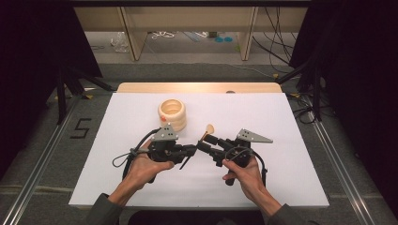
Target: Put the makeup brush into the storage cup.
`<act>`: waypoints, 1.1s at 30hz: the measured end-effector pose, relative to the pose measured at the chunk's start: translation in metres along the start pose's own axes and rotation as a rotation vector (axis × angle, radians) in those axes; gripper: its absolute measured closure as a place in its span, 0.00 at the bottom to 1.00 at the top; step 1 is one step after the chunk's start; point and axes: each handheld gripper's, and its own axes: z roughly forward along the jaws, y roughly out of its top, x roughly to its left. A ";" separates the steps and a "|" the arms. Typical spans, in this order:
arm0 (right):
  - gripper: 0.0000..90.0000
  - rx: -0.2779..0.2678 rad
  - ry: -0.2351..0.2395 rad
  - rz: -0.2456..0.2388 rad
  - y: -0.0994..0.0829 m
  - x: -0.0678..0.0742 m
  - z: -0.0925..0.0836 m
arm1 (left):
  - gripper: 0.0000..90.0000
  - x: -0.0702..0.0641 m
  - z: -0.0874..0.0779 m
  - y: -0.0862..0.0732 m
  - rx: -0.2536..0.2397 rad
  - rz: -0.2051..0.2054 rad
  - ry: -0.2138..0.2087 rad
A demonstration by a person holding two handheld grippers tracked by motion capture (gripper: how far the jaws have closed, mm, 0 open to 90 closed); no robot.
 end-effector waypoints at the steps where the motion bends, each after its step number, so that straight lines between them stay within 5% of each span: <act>1: 0.56 -0.002 0.003 0.000 0.000 0.000 0.001 | 0.93 0.000 0.000 0.000 -0.002 0.000 0.000; 29: 0.91 -0.014 0.088 0.078 -0.001 -0.004 0.009 | 0.93 -0.003 0.000 0.002 -0.009 0.002 0.000; 33: 0.93 -0.012 0.097 0.078 -0.002 -0.004 0.009 | 1.00 -0.002 -0.001 0.003 -0.016 -0.002 -0.013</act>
